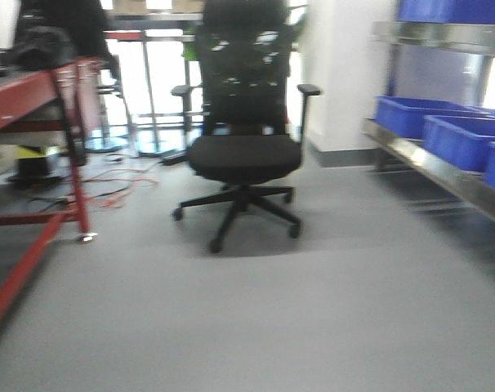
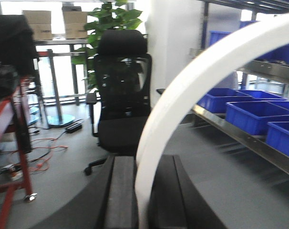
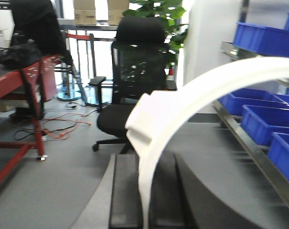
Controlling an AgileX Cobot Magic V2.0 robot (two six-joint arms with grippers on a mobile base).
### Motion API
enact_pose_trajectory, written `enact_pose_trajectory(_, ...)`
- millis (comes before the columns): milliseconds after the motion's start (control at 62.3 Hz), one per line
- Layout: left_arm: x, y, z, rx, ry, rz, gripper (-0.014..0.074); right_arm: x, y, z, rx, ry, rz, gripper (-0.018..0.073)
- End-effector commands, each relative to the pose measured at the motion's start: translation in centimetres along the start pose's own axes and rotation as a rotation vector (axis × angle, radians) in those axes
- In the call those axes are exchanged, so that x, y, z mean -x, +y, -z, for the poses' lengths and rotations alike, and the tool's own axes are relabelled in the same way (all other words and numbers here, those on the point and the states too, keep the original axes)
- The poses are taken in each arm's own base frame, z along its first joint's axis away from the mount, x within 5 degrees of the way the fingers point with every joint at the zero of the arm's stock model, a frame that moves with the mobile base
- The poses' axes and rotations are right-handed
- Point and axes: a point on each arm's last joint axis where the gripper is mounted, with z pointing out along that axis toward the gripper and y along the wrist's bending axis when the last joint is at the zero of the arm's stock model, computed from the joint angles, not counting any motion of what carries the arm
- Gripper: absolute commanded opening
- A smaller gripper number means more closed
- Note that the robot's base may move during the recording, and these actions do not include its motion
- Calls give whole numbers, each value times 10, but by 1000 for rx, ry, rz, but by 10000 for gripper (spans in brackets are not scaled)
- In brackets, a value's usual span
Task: Grab PVC pipe and place in blue bin
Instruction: 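Carry the pipe in both grippers while turning toward the bin shelf, then drive up to the blue bins holding the pipe in both grippers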
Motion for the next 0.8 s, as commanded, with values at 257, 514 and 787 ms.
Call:
enact_pose_trajectory(257, 3, 0, 1, 3, -34, -1, -111, 3, -1, 1, -10, -28, 19, -161)
enact_pose_trajectory(514, 3, 0, 1, 3, -34, -1, -111, 3, -1, 1, -10, -28, 19, -161)
enact_pose_trajectory(787, 3, 0, 1, 3, -34, -1, -111, 3, -1, 1, -10, -28, 19, -161)
